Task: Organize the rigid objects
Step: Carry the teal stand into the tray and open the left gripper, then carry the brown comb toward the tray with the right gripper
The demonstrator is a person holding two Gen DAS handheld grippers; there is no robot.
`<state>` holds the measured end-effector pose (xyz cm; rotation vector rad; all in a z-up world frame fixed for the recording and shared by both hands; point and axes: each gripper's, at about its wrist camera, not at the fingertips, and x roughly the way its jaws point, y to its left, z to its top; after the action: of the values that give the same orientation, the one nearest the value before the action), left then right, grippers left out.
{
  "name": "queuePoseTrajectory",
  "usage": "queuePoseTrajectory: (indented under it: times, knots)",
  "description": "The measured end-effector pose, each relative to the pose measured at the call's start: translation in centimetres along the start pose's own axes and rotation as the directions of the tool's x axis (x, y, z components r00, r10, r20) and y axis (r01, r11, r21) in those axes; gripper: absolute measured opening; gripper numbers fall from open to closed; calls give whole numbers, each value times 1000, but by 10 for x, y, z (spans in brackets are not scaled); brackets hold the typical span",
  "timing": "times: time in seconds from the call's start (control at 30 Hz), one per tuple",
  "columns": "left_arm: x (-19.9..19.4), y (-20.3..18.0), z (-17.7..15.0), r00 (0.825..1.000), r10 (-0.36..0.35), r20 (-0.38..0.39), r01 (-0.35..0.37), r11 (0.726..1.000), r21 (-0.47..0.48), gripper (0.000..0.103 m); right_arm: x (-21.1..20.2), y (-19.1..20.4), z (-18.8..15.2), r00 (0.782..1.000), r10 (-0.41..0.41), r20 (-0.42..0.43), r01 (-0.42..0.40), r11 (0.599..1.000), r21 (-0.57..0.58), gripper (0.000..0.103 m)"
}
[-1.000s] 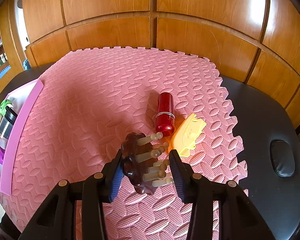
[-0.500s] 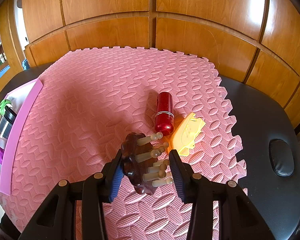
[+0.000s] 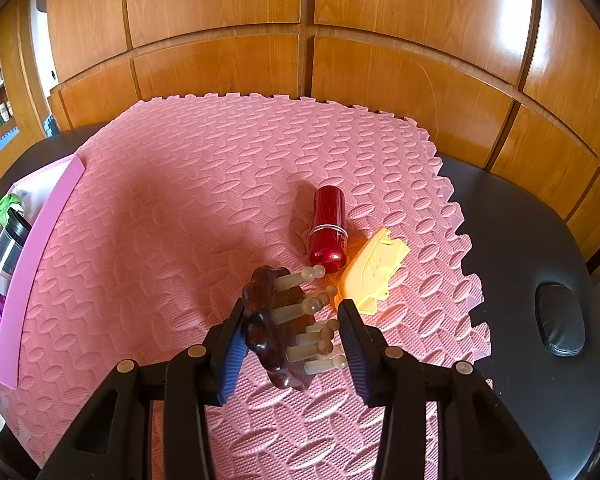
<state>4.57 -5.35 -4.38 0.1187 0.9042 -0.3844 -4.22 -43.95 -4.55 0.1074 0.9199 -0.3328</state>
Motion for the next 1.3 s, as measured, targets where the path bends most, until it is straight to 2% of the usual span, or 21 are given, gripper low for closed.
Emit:
queuePoseTrajectory:
  times: [0.17,0.37,0.73,1.07,1.3]
  knots:
    - [-14,4,-3,1000,-12,14,13,999,-39,85,0,0,0,1000,-4,1,4,1000,-2,44]
    - [-27,4,-7,999,22,24,-20,998,-63,85,0,1,0,1000,-7,2,7,1000,-6,44]
    - [-43,-7,-10,998,42,57,-39,998,-43,85,-2,2,-1,1000,-4,2,5,1000,-11,44]
    - [-43,-13,-12,997,50,61,-48,998,-39,85,-4,11,-2,1000,26,-2,-26,999,-35,44]
    - [-45,-10,-10,995,62,76,-59,998,-35,85,-12,10,2,996,94,12,-94,995,19,44]
